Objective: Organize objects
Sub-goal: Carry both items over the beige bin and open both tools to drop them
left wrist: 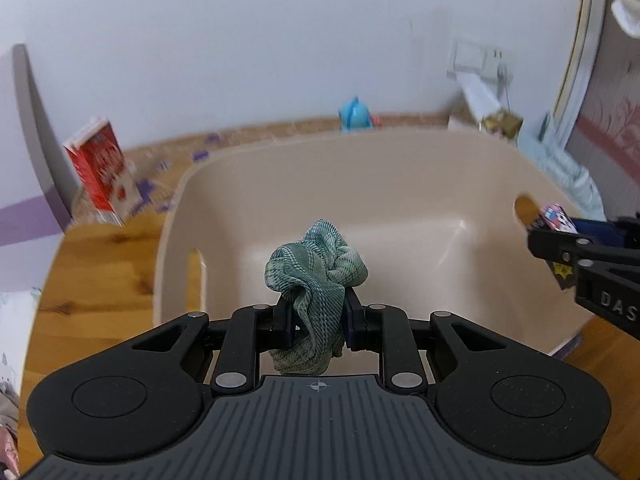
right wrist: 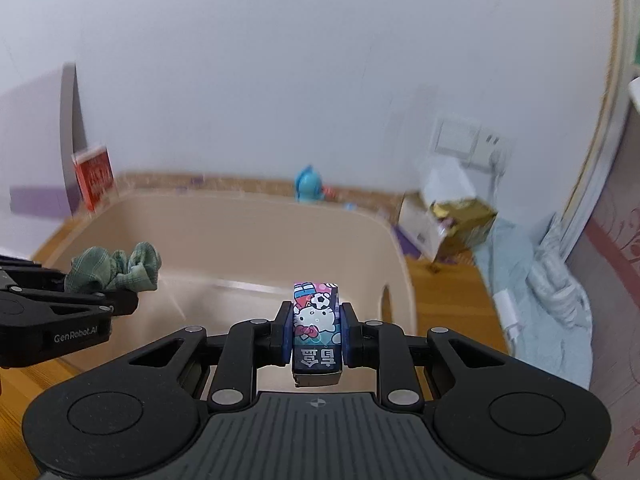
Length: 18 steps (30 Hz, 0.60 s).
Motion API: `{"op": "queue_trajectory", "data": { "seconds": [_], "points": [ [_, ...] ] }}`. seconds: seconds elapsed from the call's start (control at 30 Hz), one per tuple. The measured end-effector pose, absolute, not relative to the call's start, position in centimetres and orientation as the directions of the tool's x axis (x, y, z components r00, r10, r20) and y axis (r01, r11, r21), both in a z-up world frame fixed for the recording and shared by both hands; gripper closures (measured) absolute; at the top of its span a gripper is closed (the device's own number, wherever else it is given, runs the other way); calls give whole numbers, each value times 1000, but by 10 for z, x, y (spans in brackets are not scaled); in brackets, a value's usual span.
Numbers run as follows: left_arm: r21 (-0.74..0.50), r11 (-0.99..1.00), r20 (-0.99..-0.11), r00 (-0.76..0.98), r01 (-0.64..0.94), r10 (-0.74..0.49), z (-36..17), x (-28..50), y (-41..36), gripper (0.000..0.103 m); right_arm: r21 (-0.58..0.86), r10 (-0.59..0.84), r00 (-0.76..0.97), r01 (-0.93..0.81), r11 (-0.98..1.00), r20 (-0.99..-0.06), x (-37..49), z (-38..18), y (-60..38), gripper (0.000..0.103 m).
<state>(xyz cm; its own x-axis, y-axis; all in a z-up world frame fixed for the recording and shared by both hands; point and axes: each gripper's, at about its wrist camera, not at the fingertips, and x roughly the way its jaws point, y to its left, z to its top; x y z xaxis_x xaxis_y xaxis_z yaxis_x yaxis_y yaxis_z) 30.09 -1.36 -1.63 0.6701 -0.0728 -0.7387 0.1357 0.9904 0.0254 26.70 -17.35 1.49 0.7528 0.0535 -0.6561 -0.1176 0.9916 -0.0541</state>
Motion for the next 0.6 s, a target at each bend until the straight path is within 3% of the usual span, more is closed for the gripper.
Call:
{"op": "queue_trajectory", "data": {
  "seconds": [0.1, 0.17, 0.27, 0.4, 0.47, 0.6],
  "points": [
    [37, 989, -767, 638, 143, -64, -29, 306, -14, 73, -71, 46, 719, -132, 989, -694, 278, 0, -168, 80],
    [35, 991, -761, 646, 127, -56, -32, 305, -13, 59, -77, 42, 707, -135, 988, -706, 278, -6, -166, 67],
    [31, 992, -735, 675, 124, -62, -23, 297, -11, 47, -77, 36, 705, -127, 989, -708, 278, -6, -168, 46],
    [34, 993, -676, 735, 111, -59, -3, 275, -9, 31, -73, 34, 738, -112, 991, -673, 260, 10, -176, 38],
    [36, 994, -646, 761, 107, -59, 7, 262, -9, 23, -72, 28, 753, -99, 993, -657, 247, 20, -180, 29],
    [44, 992, -599, 798, 120, -70, 23, 231, -12, 15, -72, 13, 770, -77, 994, -638, 219, 30, -191, 20]
  ]
}}
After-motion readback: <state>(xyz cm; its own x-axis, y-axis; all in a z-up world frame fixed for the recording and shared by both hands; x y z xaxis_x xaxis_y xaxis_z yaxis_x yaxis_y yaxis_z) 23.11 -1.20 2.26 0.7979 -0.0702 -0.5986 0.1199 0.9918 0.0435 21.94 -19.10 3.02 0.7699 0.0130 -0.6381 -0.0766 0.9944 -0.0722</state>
